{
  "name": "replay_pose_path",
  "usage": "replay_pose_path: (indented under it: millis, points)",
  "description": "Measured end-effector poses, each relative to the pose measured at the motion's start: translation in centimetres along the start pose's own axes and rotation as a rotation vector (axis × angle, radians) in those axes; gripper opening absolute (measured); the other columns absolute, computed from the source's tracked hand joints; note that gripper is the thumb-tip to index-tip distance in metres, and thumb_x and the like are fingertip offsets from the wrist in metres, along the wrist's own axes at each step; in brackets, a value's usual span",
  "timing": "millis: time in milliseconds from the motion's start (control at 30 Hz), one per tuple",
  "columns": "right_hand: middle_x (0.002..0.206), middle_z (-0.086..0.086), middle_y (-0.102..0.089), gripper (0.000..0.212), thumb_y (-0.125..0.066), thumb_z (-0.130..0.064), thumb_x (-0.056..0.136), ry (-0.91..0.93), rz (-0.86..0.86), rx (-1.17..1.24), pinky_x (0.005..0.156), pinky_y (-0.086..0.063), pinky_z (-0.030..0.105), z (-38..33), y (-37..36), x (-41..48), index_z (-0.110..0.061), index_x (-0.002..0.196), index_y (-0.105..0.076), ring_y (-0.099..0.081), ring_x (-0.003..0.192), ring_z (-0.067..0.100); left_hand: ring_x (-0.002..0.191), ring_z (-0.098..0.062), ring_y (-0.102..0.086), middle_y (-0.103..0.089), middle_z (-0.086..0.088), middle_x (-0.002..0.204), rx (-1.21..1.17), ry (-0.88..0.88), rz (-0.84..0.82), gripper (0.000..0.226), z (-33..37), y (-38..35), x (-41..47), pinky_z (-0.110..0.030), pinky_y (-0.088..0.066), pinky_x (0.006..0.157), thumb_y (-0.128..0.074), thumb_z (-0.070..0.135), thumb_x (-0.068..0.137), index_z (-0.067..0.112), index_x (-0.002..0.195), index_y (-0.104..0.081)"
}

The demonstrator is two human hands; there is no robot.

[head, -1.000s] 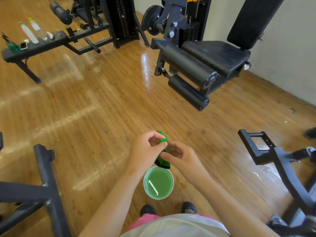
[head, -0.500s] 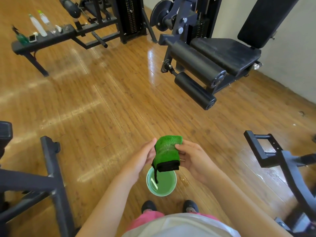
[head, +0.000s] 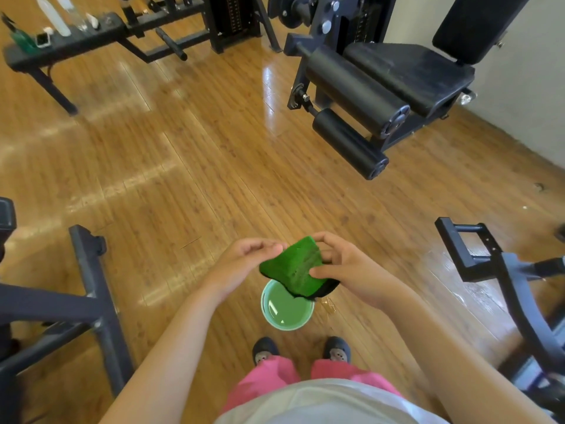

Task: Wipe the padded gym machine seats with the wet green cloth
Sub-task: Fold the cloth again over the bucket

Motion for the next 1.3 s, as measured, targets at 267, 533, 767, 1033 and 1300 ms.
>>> replay_pose_path:
  millis: [267,533,767,1033,1300]
  points:
    - [0.091,0.001,-0.071,0.034,-0.073,-0.006,0.083,0.002,0.255,-0.216,0.091,-0.053,0.048,0.4,-0.2,0.7,-0.025,0.105,-0.055,-0.069,0.090,0.022,0.086,-0.017,-0.069,-0.073,-0.001,0.090,0.143,-0.033,-0.019,0.027,-0.9,-0.3,0.4,-0.035,-0.053,0.077,-0.065,0.041,0.083,0.015,0.091,-0.069]
    - [0.083,-0.005,-0.073,0.016,-0.078,-0.016,0.080,0.130,0.570,-0.299,0.076,-0.055,0.033,2.6,-2.1,0.2,-0.024,0.080,-0.065,-0.068,0.077,0.009,0.075,-0.015,-0.065,-0.069,-0.005,0.081,0.037,-0.145,0.185,0.018,-2.7,0.5,-1.5,-0.025,-0.051,0.064,-0.059,0.022,0.096,0.006,0.092,-0.066]
    - [0.077,-0.005,-0.074,0.019,-0.071,-0.007,0.085,0.238,0.547,-0.287,0.074,-0.055,0.030,1.8,-2.5,0.0,-0.024,0.079,-0.065,-0.069,0.074,0.010,0.055,-0.007,-0.034,-0.037,0.005,0.058,-0.002,-0.244,0.423,0.037,-3.4,1.5,-3.7,-0.019,-0.028,0.048,-0.051,0.020,0.100,0.001,0.069,-0.042]
    - [0.086,-0.001,-0.071,0.017,-0.060,-0.022,0.093,0.012,0.268,0.243,0.069,-0.052,0.021,7.4,-3.8,2.4,-0.008,0.101,-0.068,-0.067,0.080,0.011,0.079,-0.020,-0.065,-0.068,-0.002,0.080,-0.229,0.024,0.485,0.029,-7.5,1.0,-3.2,-0.037,-0.052,0.074,-0.052,0.038,0.098,0.020,0.077,-0.062]
    - [0.074,-0.002,-0.073,0.016,-0.068,-0.009,0.088,-0.095,0.441,0.275,0.047,-0.049,0.019,14.9,-2.5,4.7,-0.008,0.103,-0.064,-0.070,0.063,0.010,0.100,-0.017,-0.068,-0.073,-0.002,0.105,-0.267,0.208,0.329,0.019,-15.9,0.6,-0.1,-0.032,-0.054,0.084,-0.057,0.026,0.096,0.017,0.110,-0.066]
Point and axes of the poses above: each hand's wrist, its own x-axis towards the middle knuckle, its own y-axis out of the back of the hand, z = x × y, the point moved 6 cm from there along x, towards the middle knuckle
